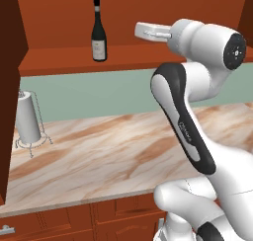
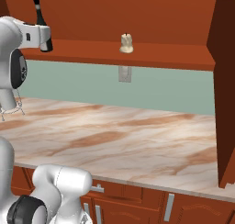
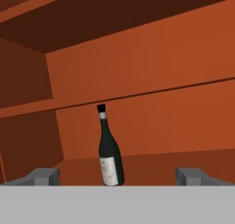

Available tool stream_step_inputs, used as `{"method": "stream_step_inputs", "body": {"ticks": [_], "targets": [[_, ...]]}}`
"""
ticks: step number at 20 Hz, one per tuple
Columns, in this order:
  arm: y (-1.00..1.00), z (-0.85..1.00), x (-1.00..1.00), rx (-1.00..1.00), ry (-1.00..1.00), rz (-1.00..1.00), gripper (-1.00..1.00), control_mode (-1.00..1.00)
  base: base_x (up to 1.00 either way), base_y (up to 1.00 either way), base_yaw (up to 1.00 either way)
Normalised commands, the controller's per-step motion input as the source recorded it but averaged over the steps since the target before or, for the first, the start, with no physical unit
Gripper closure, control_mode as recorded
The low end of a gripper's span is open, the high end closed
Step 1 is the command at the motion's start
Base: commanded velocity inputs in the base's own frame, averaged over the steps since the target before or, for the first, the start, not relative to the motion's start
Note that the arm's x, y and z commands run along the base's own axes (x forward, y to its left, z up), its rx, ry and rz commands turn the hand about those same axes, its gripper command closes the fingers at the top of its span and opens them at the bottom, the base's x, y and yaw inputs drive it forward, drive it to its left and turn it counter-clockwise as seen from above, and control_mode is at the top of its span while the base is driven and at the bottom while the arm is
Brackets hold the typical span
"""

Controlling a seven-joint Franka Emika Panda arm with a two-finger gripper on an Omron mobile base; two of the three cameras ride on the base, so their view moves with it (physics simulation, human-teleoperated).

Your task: Get the candle and the wine from the cabinet and move them to the dining counter.

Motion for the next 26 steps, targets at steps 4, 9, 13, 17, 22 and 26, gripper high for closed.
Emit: {"method": "stream_step_inputs", "body": {"ticks": [4,9,13,17,22,26], "targets": [[0.11,0.00,0.03,-0.09,-0.01,0.00,-1.00,-1.00,0.00,0.00,0.00],[0.14,0.00,0.04,-0.11,0.00,0.00,-1.00,-1.00,0.00,0.00,0.00],[0.13,0.00,0.04,-0.09,0.00,0.00,-1.00,-1.00,0.00,0.00,0.00],[0.01,0.00,0.07,0.00,0.01,0.00,-1.00,-1.00,0.00,0.00,0.00],[0.00,0.00,0.07,0.00,0.00,0.00,-1.00,-1.00,0.00,0.00,0.00],[0.00,0.00,0.12,0.00,0.00,0.00,-1.00,-1.00,0.00,0.00,0.00]]}}
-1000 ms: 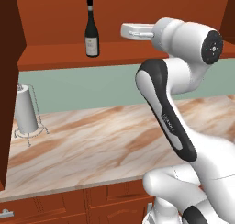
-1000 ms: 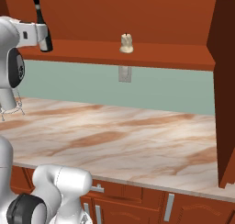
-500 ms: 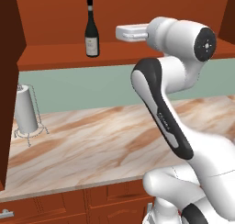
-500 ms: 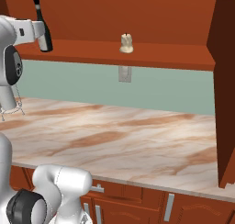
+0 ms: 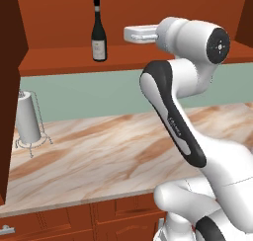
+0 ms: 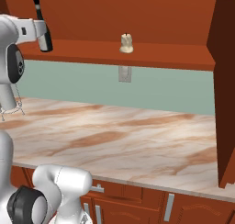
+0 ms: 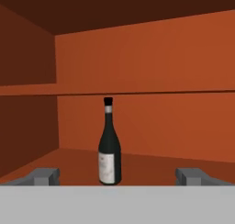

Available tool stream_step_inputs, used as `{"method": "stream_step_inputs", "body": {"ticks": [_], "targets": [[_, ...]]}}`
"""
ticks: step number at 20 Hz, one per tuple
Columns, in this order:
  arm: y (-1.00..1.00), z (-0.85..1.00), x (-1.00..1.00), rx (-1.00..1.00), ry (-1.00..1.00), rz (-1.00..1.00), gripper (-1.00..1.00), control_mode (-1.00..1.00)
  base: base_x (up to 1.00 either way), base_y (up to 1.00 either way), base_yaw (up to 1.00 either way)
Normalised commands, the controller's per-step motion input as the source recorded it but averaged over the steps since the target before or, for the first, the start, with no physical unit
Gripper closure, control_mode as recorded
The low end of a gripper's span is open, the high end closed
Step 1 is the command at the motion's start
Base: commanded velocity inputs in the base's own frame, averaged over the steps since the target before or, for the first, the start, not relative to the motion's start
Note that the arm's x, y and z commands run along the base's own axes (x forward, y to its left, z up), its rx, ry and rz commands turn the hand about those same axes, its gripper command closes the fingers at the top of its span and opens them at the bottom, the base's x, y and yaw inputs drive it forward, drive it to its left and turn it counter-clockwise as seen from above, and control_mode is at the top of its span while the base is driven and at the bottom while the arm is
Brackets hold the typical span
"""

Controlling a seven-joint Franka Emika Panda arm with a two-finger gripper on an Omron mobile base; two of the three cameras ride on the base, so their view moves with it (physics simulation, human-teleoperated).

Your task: Get the candle and the wine from the cabinet and move them to the dining counter.

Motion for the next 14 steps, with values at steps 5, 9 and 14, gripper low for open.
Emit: {"method": "stream_step_inputs", "body": {"ticks": [5,9,14], "targets": [[0.00,0.00,0.27,0.00,0.00,0.00,-1.00,-1.00,0.00,0.00,0.00],[0.00,0.00,0.38,0.00,0.00,0.00,-1.00,-1.00,0.00,0.00,0.00],[0.02,0.00,0.35,0.00,0.00,0.00,-1.00,-1.00,0.00,0.00,0.00]]}}
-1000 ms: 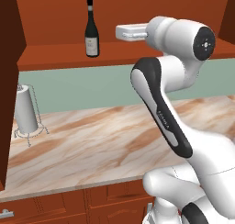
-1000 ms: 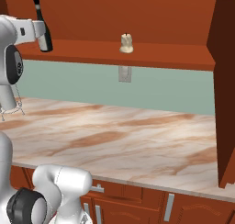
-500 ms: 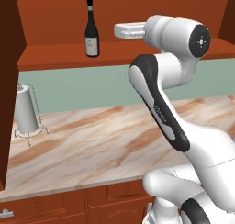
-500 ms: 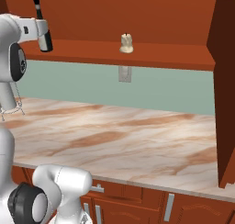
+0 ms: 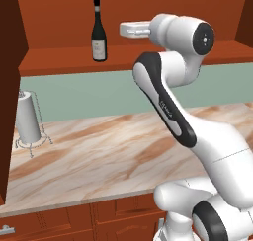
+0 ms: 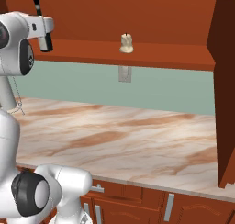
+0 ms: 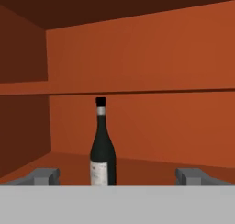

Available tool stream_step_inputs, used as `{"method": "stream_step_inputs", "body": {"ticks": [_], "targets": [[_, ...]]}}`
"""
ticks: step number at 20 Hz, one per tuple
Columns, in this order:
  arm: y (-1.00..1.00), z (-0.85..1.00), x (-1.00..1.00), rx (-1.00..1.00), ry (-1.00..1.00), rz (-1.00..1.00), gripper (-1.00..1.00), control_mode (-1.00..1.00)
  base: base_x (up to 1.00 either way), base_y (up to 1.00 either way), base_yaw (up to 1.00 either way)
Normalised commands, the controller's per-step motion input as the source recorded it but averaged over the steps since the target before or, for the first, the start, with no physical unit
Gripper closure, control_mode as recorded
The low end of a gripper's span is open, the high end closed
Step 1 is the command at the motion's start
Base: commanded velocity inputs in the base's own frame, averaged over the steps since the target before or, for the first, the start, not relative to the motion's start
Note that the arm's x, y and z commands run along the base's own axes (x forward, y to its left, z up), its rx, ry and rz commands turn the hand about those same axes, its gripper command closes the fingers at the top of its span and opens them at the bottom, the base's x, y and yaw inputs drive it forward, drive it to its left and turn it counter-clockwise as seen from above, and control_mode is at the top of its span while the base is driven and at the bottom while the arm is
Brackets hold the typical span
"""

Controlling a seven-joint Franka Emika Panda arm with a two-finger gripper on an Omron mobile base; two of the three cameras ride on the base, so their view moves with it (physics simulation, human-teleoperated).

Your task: Get the candle and the wine from the cabinet and move them to the dining counter.

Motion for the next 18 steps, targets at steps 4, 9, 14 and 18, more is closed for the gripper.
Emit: {"method": "stream_step_inputs", "body": {"ticks": [4,9,14,18], "targets": [[0.00,0.00,0.34,0.00,0.00,0.00,-1.00,-1.00,0.00,0.00,0.00],[0.11,0.00,0.27,0.00,0.00,0.00,-1.00,-1.00,0.00,0.00,0.00],[0.26,0.00,0.22,0.00,0.00,0.00,-1.00,-1.00,0.00,0.00,0.00],[0.30,-0.07,0.20,0.00,0.00,0.00,-1.00,-1.00,0.00,0.00,0.00]]}}
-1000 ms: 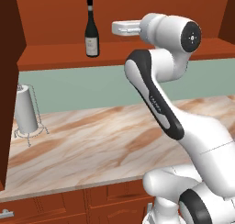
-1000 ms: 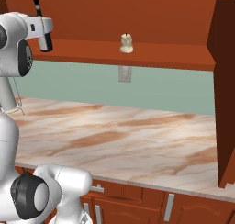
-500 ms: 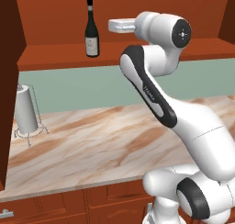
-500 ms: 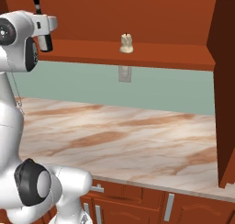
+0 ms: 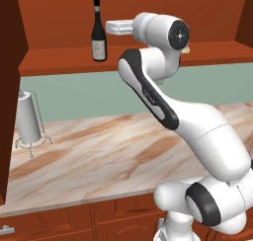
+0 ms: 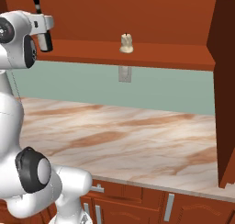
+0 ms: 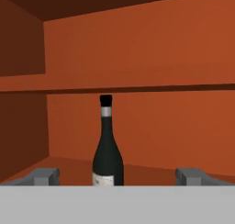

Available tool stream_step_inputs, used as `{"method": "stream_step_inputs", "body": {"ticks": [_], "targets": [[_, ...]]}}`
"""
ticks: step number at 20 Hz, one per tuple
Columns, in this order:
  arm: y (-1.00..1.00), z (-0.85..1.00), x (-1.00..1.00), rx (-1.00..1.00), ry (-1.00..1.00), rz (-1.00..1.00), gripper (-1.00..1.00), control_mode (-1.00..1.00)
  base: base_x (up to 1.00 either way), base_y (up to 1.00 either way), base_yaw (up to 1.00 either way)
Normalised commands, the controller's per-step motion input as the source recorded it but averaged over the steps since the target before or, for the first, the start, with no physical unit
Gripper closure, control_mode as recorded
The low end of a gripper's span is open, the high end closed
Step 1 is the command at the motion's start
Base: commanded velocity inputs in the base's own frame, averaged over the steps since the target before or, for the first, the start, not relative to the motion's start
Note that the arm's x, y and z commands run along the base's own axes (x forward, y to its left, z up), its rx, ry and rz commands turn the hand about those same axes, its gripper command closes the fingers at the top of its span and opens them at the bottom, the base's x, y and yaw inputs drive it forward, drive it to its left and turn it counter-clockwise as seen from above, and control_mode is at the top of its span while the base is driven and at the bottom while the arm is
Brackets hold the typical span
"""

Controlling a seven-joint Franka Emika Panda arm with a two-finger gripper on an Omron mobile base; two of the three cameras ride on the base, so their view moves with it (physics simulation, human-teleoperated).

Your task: Get the candle and the wine from the cabinet and move them to the dining counter.

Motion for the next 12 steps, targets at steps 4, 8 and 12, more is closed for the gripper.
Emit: {"method": "stream_step_inputs", "body": {"ticks": [4,8,12], "targets": [[0.18,0.00,0.22,0.00,0.00,0.00,-1.00,-1.00,0.00,0.00,0.00],[0.12,0.00,0.27,0.00,-0.01,0.00,-1.00,-1.00,0.00,0.00,0.00],[0.12,0.00,0.26,0.00,-0.01,0.00,-1.00,-1.00,0.00,0.00,0.00]]}}
